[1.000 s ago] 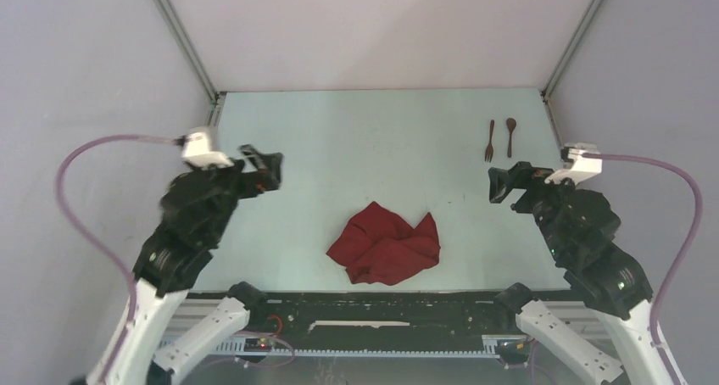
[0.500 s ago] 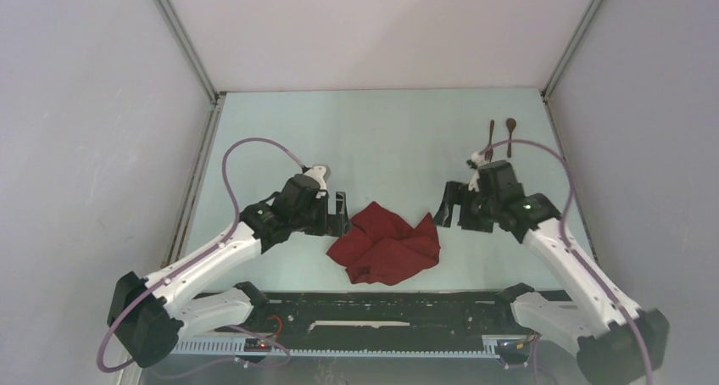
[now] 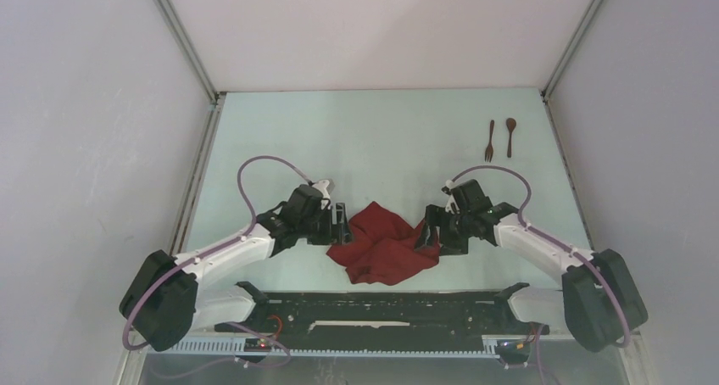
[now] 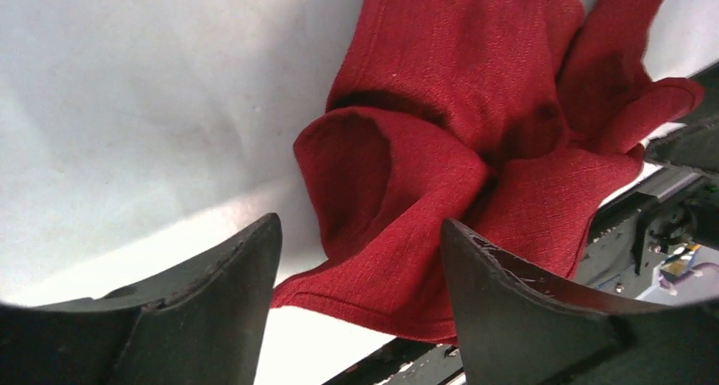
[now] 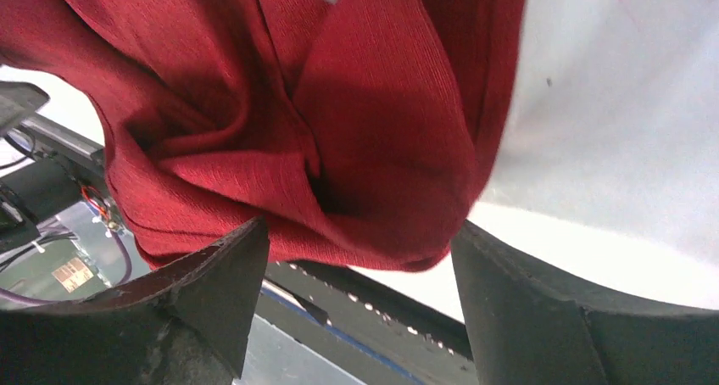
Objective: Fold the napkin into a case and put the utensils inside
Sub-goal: Pick up the crumpled napkin from the center of the board.
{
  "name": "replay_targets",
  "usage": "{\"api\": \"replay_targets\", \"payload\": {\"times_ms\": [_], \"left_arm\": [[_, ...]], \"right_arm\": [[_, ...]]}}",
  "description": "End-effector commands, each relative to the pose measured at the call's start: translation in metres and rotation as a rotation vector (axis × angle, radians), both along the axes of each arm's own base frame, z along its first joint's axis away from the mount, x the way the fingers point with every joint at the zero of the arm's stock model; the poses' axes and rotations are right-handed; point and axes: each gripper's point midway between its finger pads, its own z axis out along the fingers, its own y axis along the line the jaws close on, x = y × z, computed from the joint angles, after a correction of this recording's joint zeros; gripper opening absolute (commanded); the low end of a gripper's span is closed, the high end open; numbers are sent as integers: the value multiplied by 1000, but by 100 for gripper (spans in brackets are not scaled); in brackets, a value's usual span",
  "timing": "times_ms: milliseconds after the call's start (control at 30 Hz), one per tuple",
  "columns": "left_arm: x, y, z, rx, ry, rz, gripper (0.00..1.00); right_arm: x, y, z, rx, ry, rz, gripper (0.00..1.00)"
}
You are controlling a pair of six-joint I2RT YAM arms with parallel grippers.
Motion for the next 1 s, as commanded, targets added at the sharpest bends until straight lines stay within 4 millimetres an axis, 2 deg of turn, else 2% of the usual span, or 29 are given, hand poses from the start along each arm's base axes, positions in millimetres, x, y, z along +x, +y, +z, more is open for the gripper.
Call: {"api": "replay_targets", "payload": {"times_ms": [0, 100, 167, 267, 300, 367, 467, 533, 633, 767, 800, 867, 967], "left_arm": [[7, -18, 8, -102, -24, -16, 71], [2, -15, 8, -114, -21, 5, 53], [1, -9, 11, -127, -29, 45, 40], [9, 17, 12, -83, -75, 173, 27], [14, 30, 13, -66, -92, 233, 17], [23, 55, 14, -61, -105, 340, 3], [32, 79, 20, -98, -117, 441, 0], [33, 83, 24, -115, -127, 452, 0], [26, 81, 22, -122, -103, 444, 0], [18, 89, 18, -100, -88, 477, 0], [17, 89, 18, -108, -93, 479, 0], [14, 88, 17, -122, -86, 480, 0], [10, 85, 16, -142, -75, 468, 0]], "right_arm": [[34, 25, 7, 95, -126, 39, 82], [47, 49, 11, 147, -114, 72, 60], [65, 76, 26, 176, -130, 93, 49], [90, 94, 33, 156, -121, 40, 49], [99, 93, 32, 138, -108, 8, 51], [110, 80, 26, 67, -92, -57, 56], [112, 43, 15, -84, -109, -106, 69], [107, 24, 13, -136, -126, -100, 73], [103, -1, 12, -124, -116, -180, 75], [102, -58, -7, -219, -28, -474, 75], [103, -64, -10, -237, -37, -508, 75], [111, -62, -10, -270, -74, -483, 73], [114, -63, -17, -435, -60, -418, 69]]}}
